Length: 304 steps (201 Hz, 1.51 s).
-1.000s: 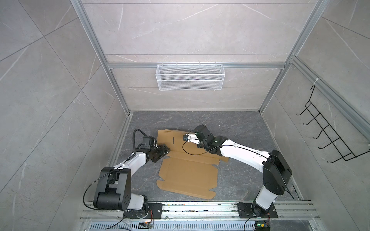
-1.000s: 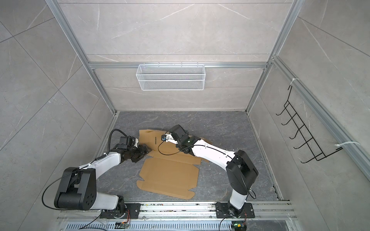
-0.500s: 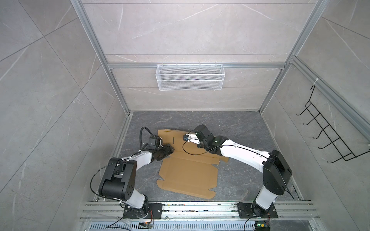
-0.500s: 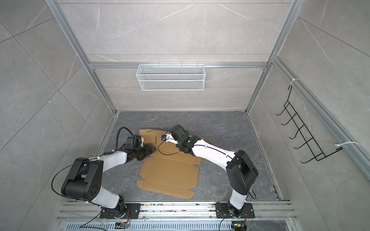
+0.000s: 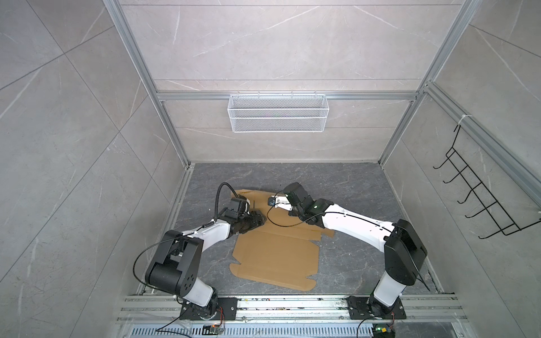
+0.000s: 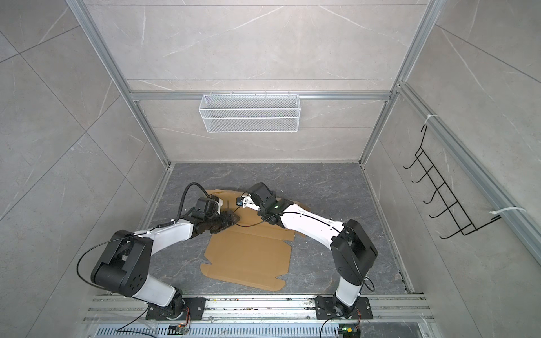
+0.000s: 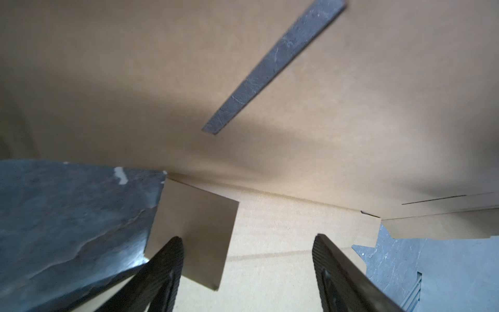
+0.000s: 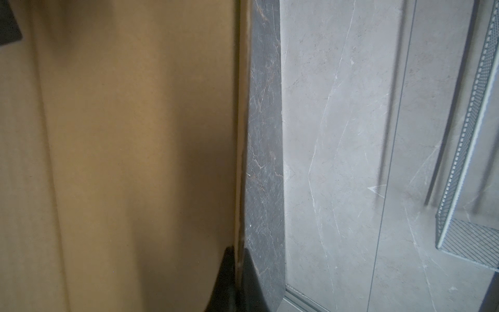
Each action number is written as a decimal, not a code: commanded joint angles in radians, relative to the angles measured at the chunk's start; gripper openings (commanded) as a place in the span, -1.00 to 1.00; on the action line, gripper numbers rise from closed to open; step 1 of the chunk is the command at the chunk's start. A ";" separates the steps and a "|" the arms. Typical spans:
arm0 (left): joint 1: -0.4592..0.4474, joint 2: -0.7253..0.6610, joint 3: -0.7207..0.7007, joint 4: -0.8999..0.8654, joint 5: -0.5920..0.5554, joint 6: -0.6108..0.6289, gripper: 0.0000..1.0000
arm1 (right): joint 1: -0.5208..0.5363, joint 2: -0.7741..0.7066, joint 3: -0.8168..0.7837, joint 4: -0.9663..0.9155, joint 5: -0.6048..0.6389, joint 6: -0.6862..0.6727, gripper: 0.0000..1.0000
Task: Assemble paper box
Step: First fold the bottom flaps of a flat cardboard box at the center of the table.
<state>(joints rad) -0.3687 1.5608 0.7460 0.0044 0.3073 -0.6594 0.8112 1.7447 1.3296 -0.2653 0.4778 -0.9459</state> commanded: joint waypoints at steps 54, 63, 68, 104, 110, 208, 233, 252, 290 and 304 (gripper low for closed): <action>-0.015 -0.034 0.083 -0.119 -0.051 0.064 0.56 | 0.010 -0.013 0.014 -0.019 -0.009 0.003 -1.00; 0.006 -0.079 0.087 -0.164 -0.057 0.092 0.57 | 0.009 -0.015 0.014 -0.019 -0.010 0.002 -1.00; 0.016 -0.102 0.089 -0.194 -0.059 0.104 0.57 | 0.009 -0.015 0.014 -0.019 -0.011 0.001 -1.00; 0.152 -0.253 0.116 -0.406 -0.061 0.222 0.53 | 0.003 -0.010 0.023 -0.019 -0.010 -0.015 -1.00; 0.180 -0.269 0.131 -0.448 -0.062 0.243 0.53 | 0.004 -0.012 0.023 -0.017 -0.010 -0.019 -1.00; 0.422 -0.171 0.304 -0.514 0.039 0.592 0.52 | -0.014 -0.047 0.027 0.000 -0.050 -0.136 -1.00; 0.420 -0.136 0.307 -0.448 0.147 0.622 0.45 | -0.014 -0.051 0.026 0.000 -0.050 -0.146 -1.00; 0.420 -0.133 0.283 -0.404 0.186 0.669 0.42 | -0.014 -0.057 0.021 0.004 -0.052 -0.145 -1.00; 0.421 -0.088 0.280 -0.355 0.260 0.710 0.27 | -0.015 -0.054 0.014 0.012 -0.056 -0.143 -1.00; 0.421 -0.071 0.285 -0.348 0.272 0.739 0.23 | -0.015 -0.052 0.017 0.011 -0.056 -0.144 -1.00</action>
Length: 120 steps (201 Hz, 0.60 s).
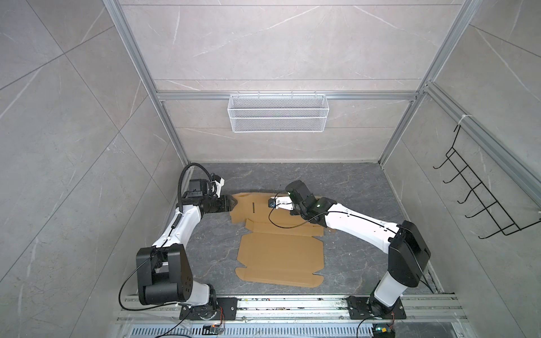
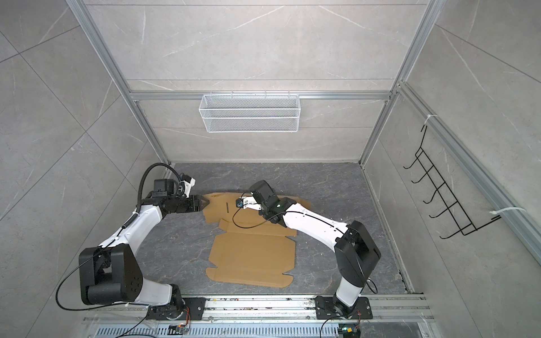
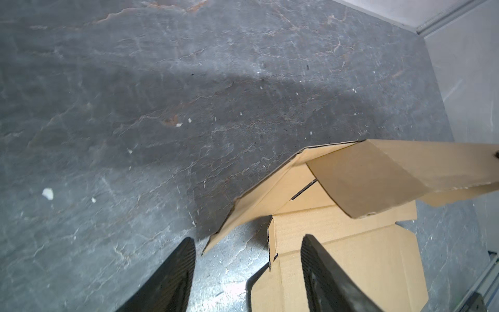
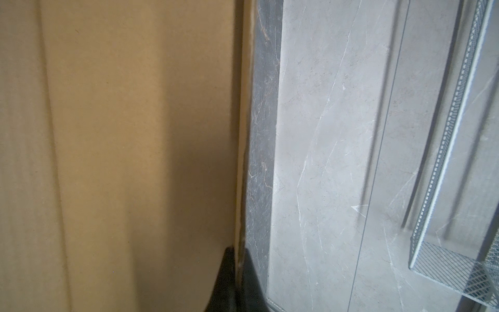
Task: Assemble paper box
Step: First fold the bottom flaps of a flat cardboard box at the center of the table.
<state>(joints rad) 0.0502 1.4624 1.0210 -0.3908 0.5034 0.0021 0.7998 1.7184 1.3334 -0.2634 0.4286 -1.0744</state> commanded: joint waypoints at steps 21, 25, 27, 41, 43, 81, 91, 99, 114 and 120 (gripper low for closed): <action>0.001 0.045 0.017 0.049 0.090 0.122 0.16 | -0.002 -0.025 0.014 0.009 -0.007 -0.015 -1.00; 0.002 0.048 0.018 0.050 0.094 0.128 0.15 | -0.003 -0.025 0.014 0.009 -0.008 -0.016 -1.00; 0.002 0.049 0.018 0.050 0.095 0.133 0.14 | -0.003 -0.025 0.014 0.010 -0.008 -0.015 -1.00; 0.002 0.060 0.017 0.060 0.109 0.155 0.08 | -0.002 -0.025 0.012 0.011 -0.011 -0.015 -1.00; 0.001 0.061 0.016 0.062 0.110 0.158 0.06 | -0.002 -0.025 0.013 0.012 -0.011 -0.015 -1.00; 0.005 0.072 0.030 0.056 0.100 0.192 -0.03 | -0.002 -0.023 0.011 0.006 -0.013 -0.015 -1.00; 0.005 0.071 0.024 0.066 0.104 0.193 -0.02 | -0.003 -0.027 0.010 0.006 -0.016 -0.015 -1.00; 0.005 0.078 0.024 0.076 0.116 0.191 -0.01 | -0.003 -0.026 0.009 0.006 -0.020 -0.010 -1.00; 0.005 0.096 0.022 0.099 0.135 0.185 -0.01 | -0.003 -0.025 0.009 0.005 -0.021 -0.009 -1.00; 0.005 0.104 0.025 0.101 0.137 0.185 -0.02 | -0.003 -0.023 0.009 0.005 -0.021 -0.009 -1.00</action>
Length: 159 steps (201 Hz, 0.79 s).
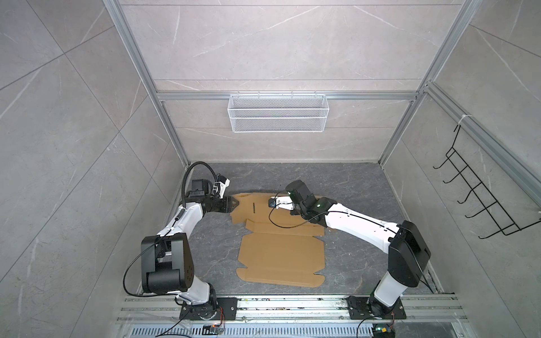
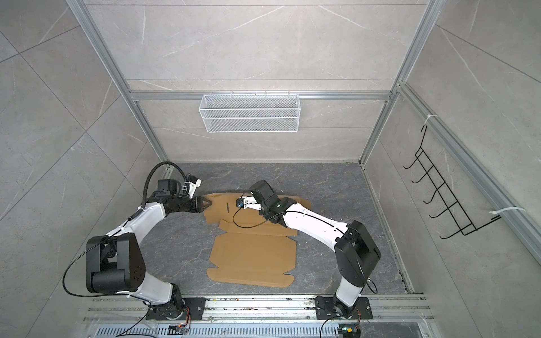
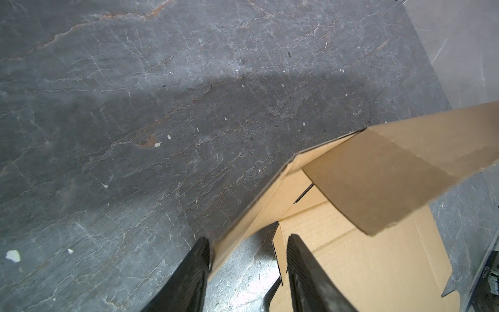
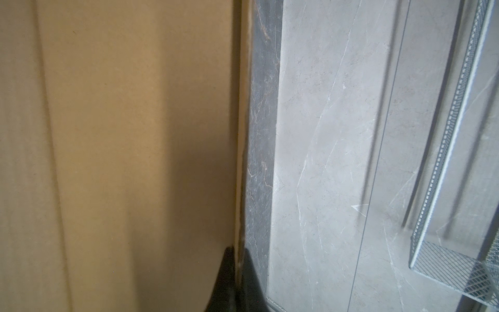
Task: Assemble paper box
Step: First fold the bottom flaps of a flat cardboard box at the center of the table.
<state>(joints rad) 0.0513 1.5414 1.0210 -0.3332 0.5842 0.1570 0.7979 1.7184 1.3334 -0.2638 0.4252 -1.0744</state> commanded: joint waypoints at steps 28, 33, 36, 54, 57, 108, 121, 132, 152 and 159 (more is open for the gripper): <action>0.004 0.034 0.034 0.030 0.049 0.032 -0.17 | 0.000 -0.020 0.015 -0.005 -0.016 -0.002 -1.00; 0.004 0.030 0.034 0.028 0.048 0.032 -0.21 | 0.000 -0.019 0.016 -0.004 -0.015 0.001 -1.00; 0.004 0.029 0.035 0.027 0.047 0.031 -0.23 | -0.001 -0.019 0.019 -0.005 -0.013 0.003 -1.00; 0.002 0.019 0.033 0.028 0.045 0.025 -0.39 | -0.001 -0.009 0.033 -0.010 0.000 0.015 -1.00; 0.002 0.017 0.034 0.029 0.044 0.023 -0.42 | 0.000 -0.006 0.035 -0.012 0.003 0.018 -1.00; -0.026 -0.013 0.045 0.034 0.031 -0.008 -0.75 | 0.001 -0.002 0.044 -0.006 0.047 0.040 -1.00; -0.040 -0.032 0.044 0.044 0.021 -0.020 -0.80 | 0.003 -0.003 0.045 -0.009 0.058 0.046 -1.00; -0.058 -0.050 0.043 0.049 0.008 -0.021 -0.85 | 0.006 -0.002 0.045 -0.010 0.066 0.049 -1.00; -0.101 -0.085 0.035 0.058 -0.027 -0.012 -0.88 | 0.010 0.002 0.043 -0.014 0.077 0.059 -1.00; -0.116 -0.098 0.030 0.060 -0.041 -0.007 -0.89 | 0.011 0.004 0.041 -0.015 0.080 0.062 -1.00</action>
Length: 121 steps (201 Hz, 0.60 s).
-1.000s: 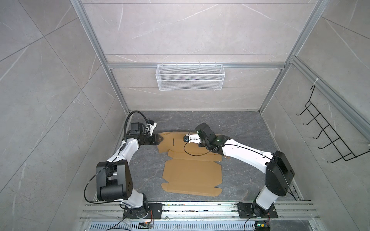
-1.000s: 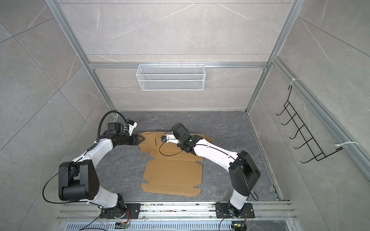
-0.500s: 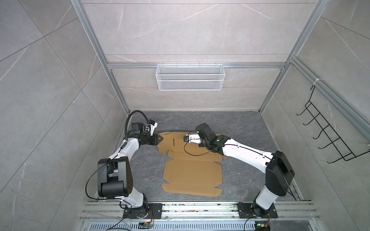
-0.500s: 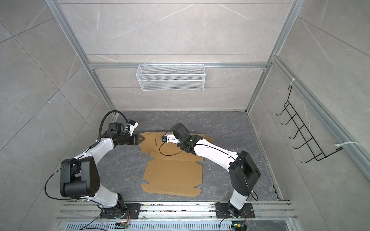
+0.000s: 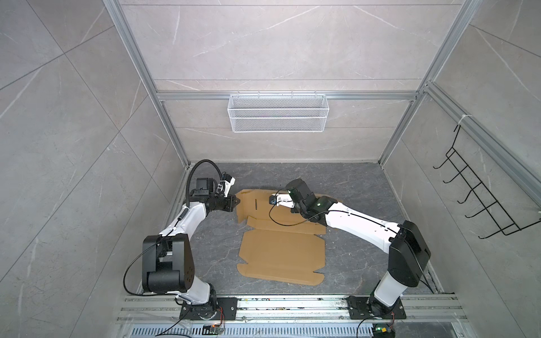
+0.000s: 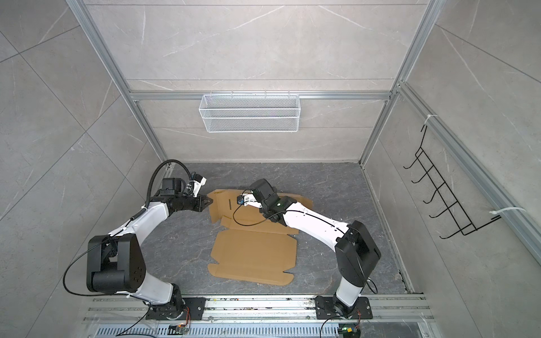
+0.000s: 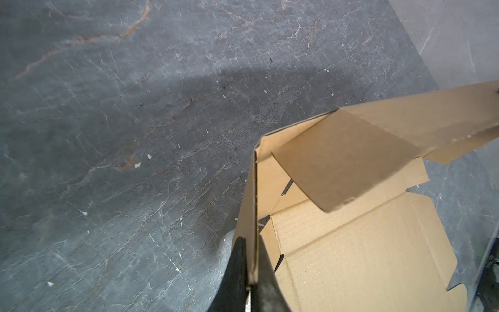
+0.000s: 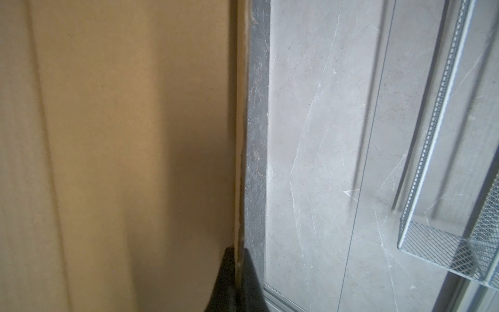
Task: Assemble paper box
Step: First fold the bottom flaps of a flat cardboard box at the center of the table.
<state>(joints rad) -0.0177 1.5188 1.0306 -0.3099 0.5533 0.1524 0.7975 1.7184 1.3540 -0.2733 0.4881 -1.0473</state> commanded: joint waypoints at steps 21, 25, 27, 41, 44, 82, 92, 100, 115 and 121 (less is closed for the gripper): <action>-0.088 -0.108 -0.003 0.052 -0.068 0.008 -0.93 | 0.013 0.003 0.005 0.005 0.028 0.045 -1.00; -0.095 -0.114 -0.012 0.058 -0.078 0.009 -0.93 | 0.013 0.001 0.001 0.007 0.030 0.047 -1.00; -0.098 -0.117 -0.017 0.061 -0.082 0.009 -0.93 | 0.013 0.000 -0.001 0.009 0.030 0.048 -1.00; -0.116 -0.141 -0.052 0.096 -0.103 0.008 -0.93 | 0.014 -0.005 -0.015 0.010 0.028 0.058 -1.00; -0.119 -0.147 -0.060 0.105 -0.109 0.009 -0.93 | 0.013 -0.005 -0.017 0.008 0.026 0.060 -1.00; -0.142 -0.181 -0.120 0.160 -0.133 0.027 -0.93 | 0.014 0.001 -0.020 -0.005 0.003 0.095 -0.86; -0.148 -0.179 -0.119 0.159 -0.142 0.027 -0.93 | 0.013 0.007 -0.015 -0.006 0.001 0.100 -0.83; -0.155 -0.177 -0.116 0.158 -0.144 0.026 -0.93 | 0.013 0.015 -0.006 -0.009 -0.001 0.103 -0.81; -0.177 -0.171 -0.106 0.163 -0.181 0.007 -0.93 | 0.015 0.028 0.010 -0.010 0.003 0.111 -0.82; -0.186 -0.167 -0.098 0.163 -0.200 -0.012 -0.93 | 0.020 0.031 0.013 -0.005 0.012 0.117 -0.84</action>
<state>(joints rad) -0.1658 1.3663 0.9047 -0.2054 0.3775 0.1593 0.7982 1.7226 1.3407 -0.2768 0.5209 -0.9699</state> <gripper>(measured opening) 0.046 0.095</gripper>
